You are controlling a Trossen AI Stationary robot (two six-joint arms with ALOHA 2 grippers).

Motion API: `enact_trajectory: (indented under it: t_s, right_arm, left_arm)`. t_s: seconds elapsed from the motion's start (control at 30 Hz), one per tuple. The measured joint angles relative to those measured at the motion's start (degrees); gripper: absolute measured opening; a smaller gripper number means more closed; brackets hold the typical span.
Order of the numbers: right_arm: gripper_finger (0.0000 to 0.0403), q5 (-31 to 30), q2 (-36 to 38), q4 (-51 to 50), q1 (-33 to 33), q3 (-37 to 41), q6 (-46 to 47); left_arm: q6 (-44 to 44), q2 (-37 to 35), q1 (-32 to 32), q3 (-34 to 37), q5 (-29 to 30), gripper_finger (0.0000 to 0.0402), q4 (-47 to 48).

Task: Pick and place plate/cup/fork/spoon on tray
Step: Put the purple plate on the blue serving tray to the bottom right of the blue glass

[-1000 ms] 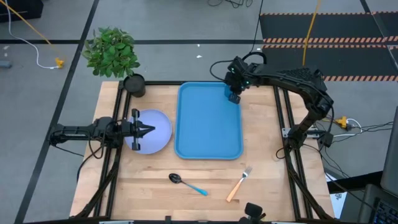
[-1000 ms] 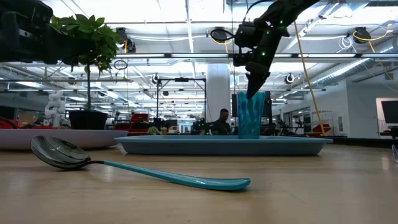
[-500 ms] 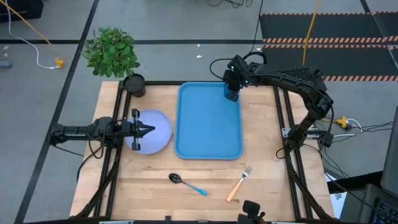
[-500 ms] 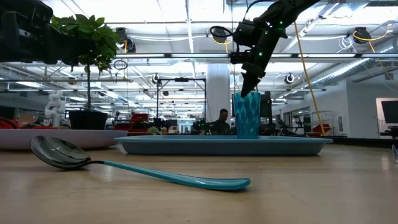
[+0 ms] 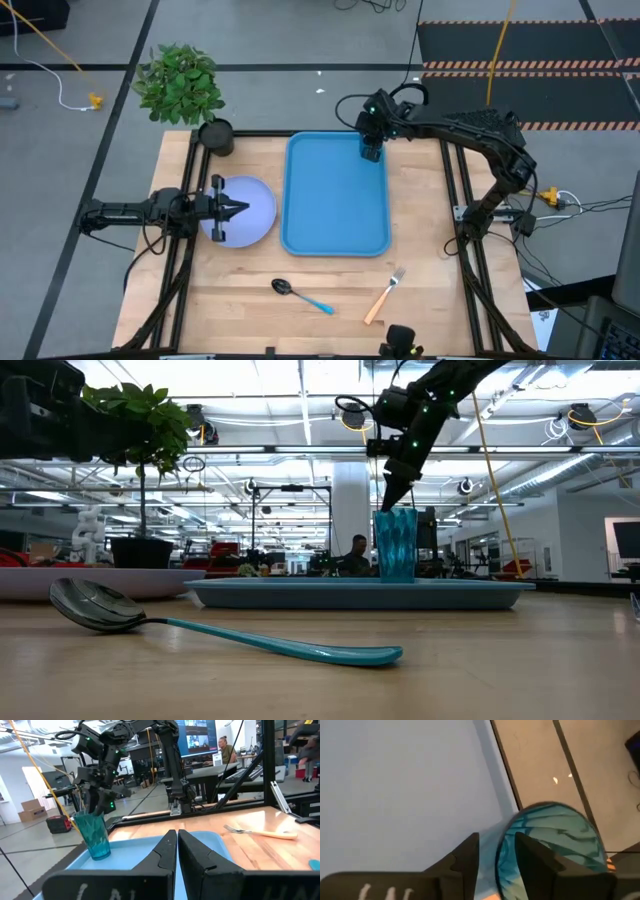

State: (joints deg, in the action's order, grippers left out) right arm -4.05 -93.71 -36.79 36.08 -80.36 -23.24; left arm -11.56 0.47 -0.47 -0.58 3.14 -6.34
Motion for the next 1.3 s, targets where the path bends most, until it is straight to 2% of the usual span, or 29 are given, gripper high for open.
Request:
enact_trajectory:
  t_s: [0.23, 0.33, 0.47, 0.73, 0.97, 1.13, 1.3]
  right_arm:
    - [0.0146, -12.5, 4.5, 2.8, -4.1, 0.0, -1.8]
    - [0.0159, -14.8, 7.7, 2.7, -5.9, 0.0, -1.4]
    - [0.0173, -14.3, 12.1, 0.6, -8.7, 0.0, 2.0]
    - [0.0177, -6.3, 20.0, -5.2, -15.8, 1.9, 13.7]
    - [0.0177, -6.3, 28.0, 1.1, -24.3, 15.5, 18.6]
    - [0.0176, -6.0, 33.1, 16.0, -32.2, 30.2, 22.6]
    - [0.0176, -6.2, 35.2, 29.7, -37.8, 41.5, 22.7]
  left_arm:
    - [0.1, 0.0, 0.0, 0.0, 0.0, 0.0021, -1.6]
    - [1.2, 0.0, 0.0, 0.0, 0.0, 0.0021, -4.6]
    - [4.2, 0.0, 0.0, 0.0, 0.0, 0.0021, -6.3]
    - [8.2, 2.0, 0.0, -2.2, 0.0, 0.0021, -8.6]
    - [13.0, 14.0, -1.7, -10.3, 0.0, 0.0021, -8.1]
    - [14.7, 26.8, -5.0, -18.9, -0.4, 0.0021, -7.3]
    - [15.3, 39.0, -9.6, -29.8, -0.6, 0.0021, 3.5]
